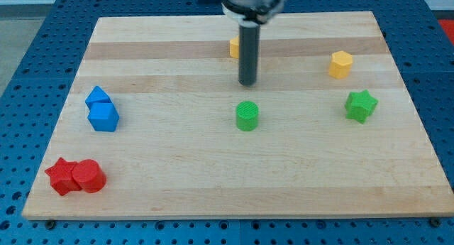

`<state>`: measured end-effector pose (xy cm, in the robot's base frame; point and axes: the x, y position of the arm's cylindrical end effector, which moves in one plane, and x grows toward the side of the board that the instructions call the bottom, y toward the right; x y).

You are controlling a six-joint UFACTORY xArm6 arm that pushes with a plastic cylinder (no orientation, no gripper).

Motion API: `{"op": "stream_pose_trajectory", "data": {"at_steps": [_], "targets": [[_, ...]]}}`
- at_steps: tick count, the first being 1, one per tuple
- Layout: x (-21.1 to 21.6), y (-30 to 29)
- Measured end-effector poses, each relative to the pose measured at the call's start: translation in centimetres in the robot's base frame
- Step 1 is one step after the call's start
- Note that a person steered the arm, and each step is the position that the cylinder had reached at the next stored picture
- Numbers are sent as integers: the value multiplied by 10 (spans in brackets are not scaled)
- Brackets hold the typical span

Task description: Push the green circle into the green star

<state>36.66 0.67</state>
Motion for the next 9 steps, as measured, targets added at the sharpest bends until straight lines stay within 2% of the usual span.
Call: {"op": "stream_pose_trajectory", "data": {"at_steps": [1, 2, 7, 9], "targets": [[20, -37], [99, -37], [102, -27], [104, 42]]}}
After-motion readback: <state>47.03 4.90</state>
